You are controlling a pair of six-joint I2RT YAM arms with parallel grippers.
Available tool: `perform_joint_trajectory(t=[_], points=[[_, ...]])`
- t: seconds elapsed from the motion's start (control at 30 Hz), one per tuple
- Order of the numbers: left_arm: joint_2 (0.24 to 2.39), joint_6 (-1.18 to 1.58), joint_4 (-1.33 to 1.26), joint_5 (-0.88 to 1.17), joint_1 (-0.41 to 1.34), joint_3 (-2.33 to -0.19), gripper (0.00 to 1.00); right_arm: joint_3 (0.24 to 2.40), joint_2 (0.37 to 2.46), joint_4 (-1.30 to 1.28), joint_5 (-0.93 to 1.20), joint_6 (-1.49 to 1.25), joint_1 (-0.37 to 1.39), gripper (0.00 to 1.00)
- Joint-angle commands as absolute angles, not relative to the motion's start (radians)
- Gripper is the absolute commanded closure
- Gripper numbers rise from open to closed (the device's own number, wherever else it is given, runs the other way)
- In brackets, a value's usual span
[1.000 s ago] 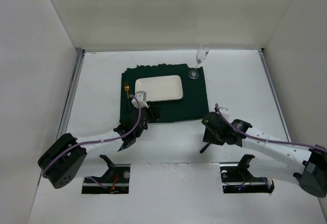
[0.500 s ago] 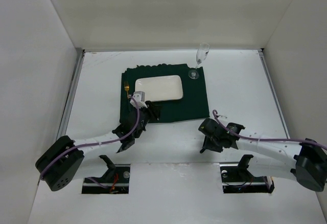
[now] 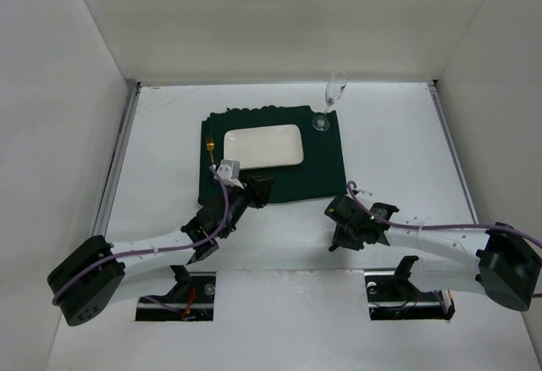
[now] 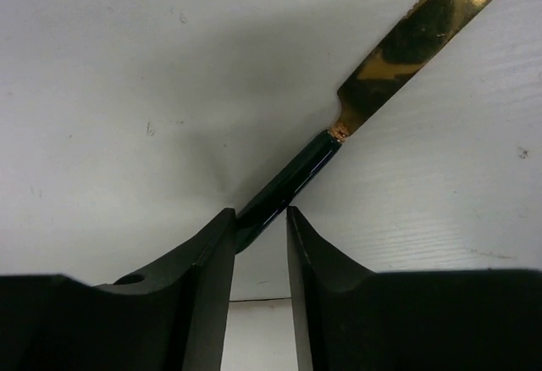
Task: Set the dinner table for one person
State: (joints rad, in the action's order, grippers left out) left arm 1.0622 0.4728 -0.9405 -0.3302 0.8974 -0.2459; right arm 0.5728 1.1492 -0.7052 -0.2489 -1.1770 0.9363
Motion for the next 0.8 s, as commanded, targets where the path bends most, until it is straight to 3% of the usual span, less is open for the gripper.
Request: perform_joint_trajectory(t=[0.0, 0.3, 0.53, 0.63, 0.77], points=[[1.041, 0.436, -1.046, -0.322, 0.898, -0.236, 0.65, 0.561, 1.155, -0.664, -0.239, -1.201, 0.932, 0.66], [1.057, 0.445, -1.046, -0.322, 0.889, -0.239, 0.65, 0.549, 1.143, -0.673, -0.264, -1.247, 0.933, 0.85], [1.054, 0.452, -1.046, -0.321, 0.883, -0.236, 0.65, 0.590, 1.078, -0.801, -0.325, -1.296, 0.956, 0.90], [1.054, 0.454, -1.046, -0.321, 0.890, -0.239, 0.65, 0.594, 1.068, -0.815, -0.319, -1.301, 0.966, 0.87], [1.066, 0.462, -1.046, -0.318, 0.883, -0.239, 0.65, 0.589, 1.080, -0.784, -0.325, -1.309, 0.969, 0.63]])
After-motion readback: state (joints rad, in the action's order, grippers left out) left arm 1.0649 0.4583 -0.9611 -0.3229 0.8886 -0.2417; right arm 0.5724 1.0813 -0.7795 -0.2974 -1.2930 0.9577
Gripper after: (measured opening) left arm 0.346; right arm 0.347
